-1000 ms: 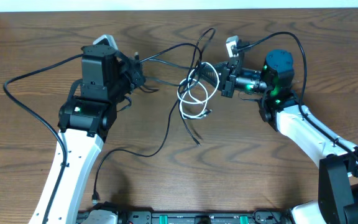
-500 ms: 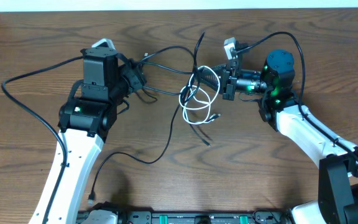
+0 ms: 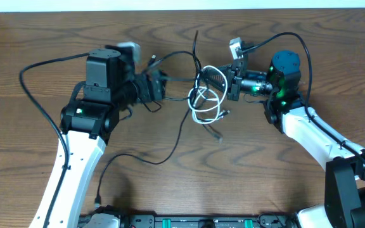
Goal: Untangle cables
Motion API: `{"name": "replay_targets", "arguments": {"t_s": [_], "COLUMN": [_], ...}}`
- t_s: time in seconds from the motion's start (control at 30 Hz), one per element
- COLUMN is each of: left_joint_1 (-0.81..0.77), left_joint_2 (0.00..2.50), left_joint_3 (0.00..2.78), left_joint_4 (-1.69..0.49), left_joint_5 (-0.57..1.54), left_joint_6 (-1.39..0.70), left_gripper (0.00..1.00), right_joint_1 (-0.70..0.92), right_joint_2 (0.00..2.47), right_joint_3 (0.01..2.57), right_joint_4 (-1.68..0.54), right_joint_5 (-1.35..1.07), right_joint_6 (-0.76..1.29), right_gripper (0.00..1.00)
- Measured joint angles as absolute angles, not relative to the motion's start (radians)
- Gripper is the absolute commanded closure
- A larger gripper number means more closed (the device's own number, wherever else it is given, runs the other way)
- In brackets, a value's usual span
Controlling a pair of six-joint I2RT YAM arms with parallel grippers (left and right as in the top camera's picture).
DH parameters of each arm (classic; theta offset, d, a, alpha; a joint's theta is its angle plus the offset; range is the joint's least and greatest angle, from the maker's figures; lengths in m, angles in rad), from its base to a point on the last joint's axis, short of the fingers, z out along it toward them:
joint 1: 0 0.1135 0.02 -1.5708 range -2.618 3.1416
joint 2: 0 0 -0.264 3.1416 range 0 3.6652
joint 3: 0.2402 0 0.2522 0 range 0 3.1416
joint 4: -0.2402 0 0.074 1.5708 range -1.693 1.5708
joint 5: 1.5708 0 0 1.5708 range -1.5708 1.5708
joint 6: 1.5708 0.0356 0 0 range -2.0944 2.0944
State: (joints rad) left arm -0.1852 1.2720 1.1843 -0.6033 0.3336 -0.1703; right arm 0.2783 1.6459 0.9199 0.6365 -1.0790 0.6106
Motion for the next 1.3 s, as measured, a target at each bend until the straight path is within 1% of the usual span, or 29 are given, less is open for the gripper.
{"name": "replay_targets", "arguments": {"t_s": [0.1, 0.23, 0.33, 0.63, 0.9, 1.13, 1.3], "left_joint_1": [-0.186, -0.186, -0.186, -0.186, -0.186, -0.187, -0.187], "left_joint_2": [1.274, 1.274, 1.274, 1.274, 1.260, 1.226, 1.214], "left_joint_3": [1.184, 1.184, 1.184, 1.184, 1.184, 1.184, 1.184], "left_joint_4": [-0.701, -0.771, -0.779, -0.744, -0.586, -0.526, -0.524], "left_joint_5": [0.404, 0.447, 0.459, 0.516, 0.554, 0.713, 0.767], "left_joint_6": [-0.017, 0.132, 0.181, 0.260, 0.269, 0.268, 0.268], "left_gripper": [0.01, 0.01, 0.02, 0.02, 0.02, 0.02, 0.02], "right_joint_1": [0.273, 0.272, 0.269, 0.252, 0.245, 0.243, 0.241], "right_joint_2": [1.646, 1.646, 1.646, 1.646, 1.646, 1.647, 1.647], "right_joint_3": [0.920, 0.920, 0.920, 0.920, 0.920, 0.920, 0.920], "right_joint_4": [0.633, 0.632, 0.632, 0.505, 0.477, 0.430, 0.429], "right_joint_5": [-1.059, -1.030, -1.018, -0.982, -0.975, -0.952, -0.942], "right_joint_6": [0.628, 0.648, 0.655, 0.657, 0.639, 0.627, 0.624], "right_gripper": [0.99, 0.99, 0.99, 0.99, 0.99, 0.99, 0.99]}}
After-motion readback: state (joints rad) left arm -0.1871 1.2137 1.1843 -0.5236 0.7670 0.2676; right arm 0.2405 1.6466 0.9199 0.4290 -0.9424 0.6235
